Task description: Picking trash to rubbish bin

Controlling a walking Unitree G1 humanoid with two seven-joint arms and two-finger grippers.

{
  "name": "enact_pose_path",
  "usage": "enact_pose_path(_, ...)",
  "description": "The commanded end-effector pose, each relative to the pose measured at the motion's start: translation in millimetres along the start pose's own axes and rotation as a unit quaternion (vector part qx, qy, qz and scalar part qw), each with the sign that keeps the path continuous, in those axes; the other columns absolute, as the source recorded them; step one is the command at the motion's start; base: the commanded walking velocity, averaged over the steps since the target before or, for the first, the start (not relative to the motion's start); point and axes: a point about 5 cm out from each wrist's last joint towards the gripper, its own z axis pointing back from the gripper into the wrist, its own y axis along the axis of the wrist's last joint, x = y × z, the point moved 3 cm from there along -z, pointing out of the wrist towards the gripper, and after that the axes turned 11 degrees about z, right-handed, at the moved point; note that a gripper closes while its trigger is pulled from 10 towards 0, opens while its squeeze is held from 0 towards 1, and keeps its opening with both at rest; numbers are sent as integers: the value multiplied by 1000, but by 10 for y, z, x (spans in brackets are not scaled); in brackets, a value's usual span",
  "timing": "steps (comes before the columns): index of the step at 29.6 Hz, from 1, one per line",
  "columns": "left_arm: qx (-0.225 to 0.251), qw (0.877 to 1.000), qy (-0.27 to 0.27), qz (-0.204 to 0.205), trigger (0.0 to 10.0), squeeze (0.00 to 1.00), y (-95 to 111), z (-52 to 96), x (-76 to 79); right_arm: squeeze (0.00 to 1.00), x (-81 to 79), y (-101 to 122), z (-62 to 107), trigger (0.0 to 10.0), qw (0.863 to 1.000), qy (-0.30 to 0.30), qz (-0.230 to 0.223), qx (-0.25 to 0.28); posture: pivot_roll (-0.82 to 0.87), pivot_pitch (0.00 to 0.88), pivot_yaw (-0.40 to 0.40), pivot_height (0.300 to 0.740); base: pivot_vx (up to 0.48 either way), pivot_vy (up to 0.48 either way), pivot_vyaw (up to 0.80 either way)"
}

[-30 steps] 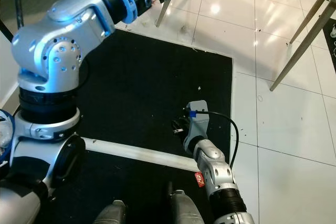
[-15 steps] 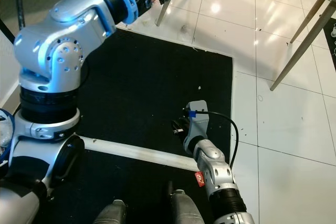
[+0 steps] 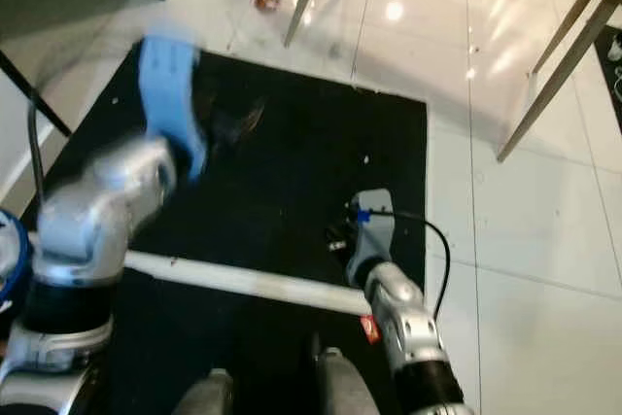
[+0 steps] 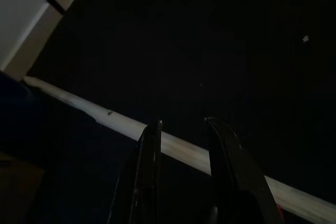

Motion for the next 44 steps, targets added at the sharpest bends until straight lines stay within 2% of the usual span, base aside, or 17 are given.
enact_pose_path(1,19,1000,12,-10,10000,0,-26,25,-24,0,25,-111,55,10000,1000,-10,-5,-17,59,289,-91,740,0,0,0)
enact_pose_path(2,16,999,17,-26,10000,0,-78,39,-53,0,28,-112,62,10000,1000,-12,-6,-17,58,285,-90,740,0,0,0)
enact_pose_path(8,-8,999,30,-22,10000,0,-352,101,-101,0,43,-149,78,10000,1000,-17,-7,-19,59,262,-86,740,0,0,0)
enact_pose_path(11,-13,997,48,-54,10000,0,-628,144,-191,0,50,-204,89,10000,999,-21,-10,-25,54,246,-83,740,0,0,0)
enact_pose_path(12,-18,997,49,-49,10000,0,-713,158,-201,0,47,-219,92,10000,999,-22,-9,-27,50,239,-84,740,0,0,0)
enact_pose_path(14,-18,997,49,-49,10000,0,-713,158,-201,0,47,-219,92,10000,999,-22,-9,-27,50,239,-84,740,0,0,0)
enact_pose_path(15,-20,996,78,-41,10000,0,-828,161,-236,0,39,-236,99,10000,999,-22,-9,-28,46,228,-84,740,0,0,0)
enact_pose_path(16,-20,996,78,-41,10000,0,-828,161,-236,0,39,-236,99,10000,999,-22,-9,-28,46,228,-84,740,0,0,0)
enact_pose_path(18,2,994,94,-54,10000,0,-848,172,-259,0,31,-260,115,10000,999,-21,-5,-28,45,212,-86,740,0,0,0)
enact_pose_path(22,-7,994,94,-52,10000,0,-939,195,-287,0,37,-290,131,10000,999,-22,2,-29,51,205,-85,740,0,0,0)
enact_pose_path(25,-35,990,121,-57,10000,0,-1107,244,-416,0,49,-330,142,10000,999,-26,10,-35,51,200,-78,740,0,0,0)
enact_pose_path(26,-35,991,112,-58,10000,0,-1132,251,-437,0,75,-330,145,10000,999,-29,12,-34,51,203,-74,740,0,0,0)
enact_pose_path(28,-53,990,116,-61,10000,0,-1160,244,-457,0,104,-326,148,10000,999,-34,9,-33,54,206,-73,740,0,0,0)
enact_pose_path(32,-15,994,89,-65,10000,0,-1047,210,-386,0,118,-343,159,10000,999,-38,7,-33,67,204,-60,740,0,0,0)
enact_pose_path(35,-2,997,67,-38,10000,0,-999,195,-334,0,113,-375,174,10000,999,-39,4,-34,75,197,-53,740,0,0,0)
enact_pose_path(36,10,999,42,-21,10000,0,-954,180,-274,0,112,-394,181,10000,999,-41,2,-34,79,193,-49,740,0,0,0)
enact_pose_path(44,7,1000,26,-8,10000,0,-990,165,-248,0,109,-411,168,10000,998,-47,-2,-33,72,172,-45,740,100,0,0)
